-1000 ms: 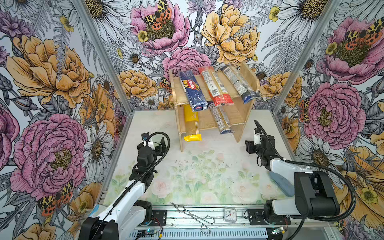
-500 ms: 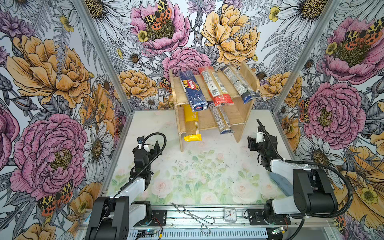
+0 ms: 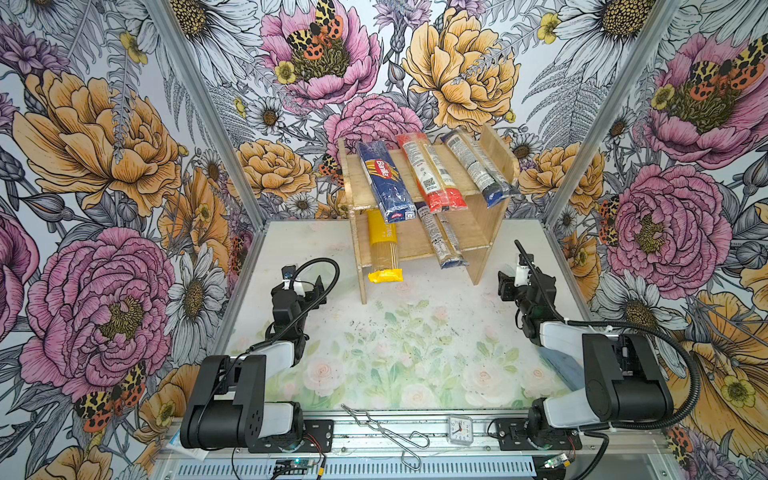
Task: Place and organize the pasta boxes and bags onto the shelf
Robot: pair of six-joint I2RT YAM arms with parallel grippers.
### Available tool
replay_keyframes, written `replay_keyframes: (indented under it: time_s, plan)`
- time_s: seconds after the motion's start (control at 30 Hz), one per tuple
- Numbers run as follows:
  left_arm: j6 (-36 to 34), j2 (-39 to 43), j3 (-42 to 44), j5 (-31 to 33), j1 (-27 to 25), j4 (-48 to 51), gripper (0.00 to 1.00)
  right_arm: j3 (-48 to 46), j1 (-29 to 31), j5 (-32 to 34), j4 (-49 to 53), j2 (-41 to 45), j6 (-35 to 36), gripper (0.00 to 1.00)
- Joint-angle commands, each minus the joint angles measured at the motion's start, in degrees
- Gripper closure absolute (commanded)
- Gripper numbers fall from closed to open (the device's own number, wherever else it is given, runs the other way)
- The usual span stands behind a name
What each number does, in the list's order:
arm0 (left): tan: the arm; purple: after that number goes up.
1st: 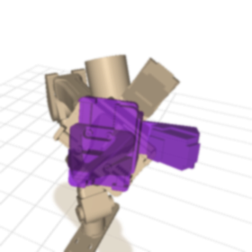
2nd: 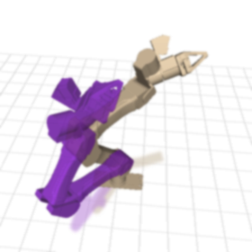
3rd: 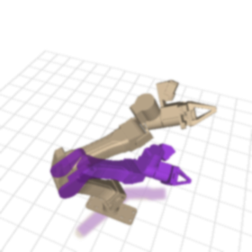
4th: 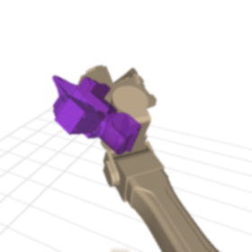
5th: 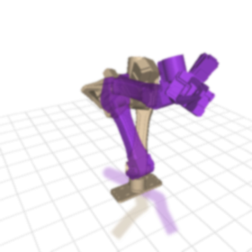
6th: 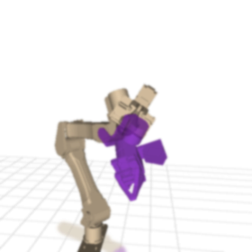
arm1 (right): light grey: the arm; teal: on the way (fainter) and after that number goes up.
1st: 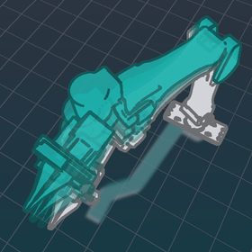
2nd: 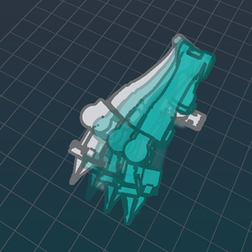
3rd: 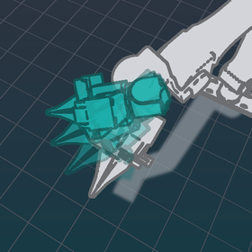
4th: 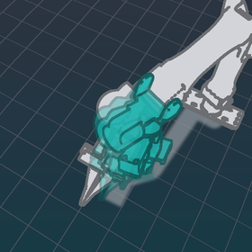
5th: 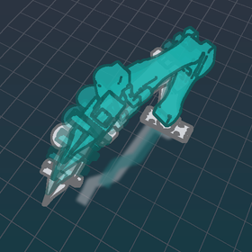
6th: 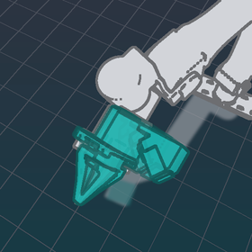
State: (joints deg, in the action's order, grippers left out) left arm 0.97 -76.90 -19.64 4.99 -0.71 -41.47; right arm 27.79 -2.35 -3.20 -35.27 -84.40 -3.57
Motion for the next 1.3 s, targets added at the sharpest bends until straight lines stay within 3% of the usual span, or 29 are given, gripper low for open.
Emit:
replay_keyframes:
  time_s: [0.0,0.87,1.0,1.1,1.27]
  plan:
    - [-1.6,-0.5,-1.4,-2.0,0.4,-1.7,0.01,-1.0,-0.4,0.9,-5.2,-1.7,-0.6,0.39]
    - [-1.6,-1.4,-2.8,-3.5,0.9,0.0,0.01,-4.8,0.0,4.6,-13.5,-3.7,-1.3,0.38]
    - [-1.5,-1.7,-3.4,-6.6,1.8,0.8,0.01,-4.8,0.0,4.6,-13.6,-3.7,-1.3,0.37]
    - [-2.4,-3.2,-6.0,-13.6,2.9,4.5,0.01,-4.9,0.1,4.6,-13.5,-3.7,-1.3,0.37]
    - [-1.6,-2.4,-4.9,-10.9,2.6,3.1,0.01,-5.1,0.1,4.7,-14.2,-3.7,-1.3,0.37]
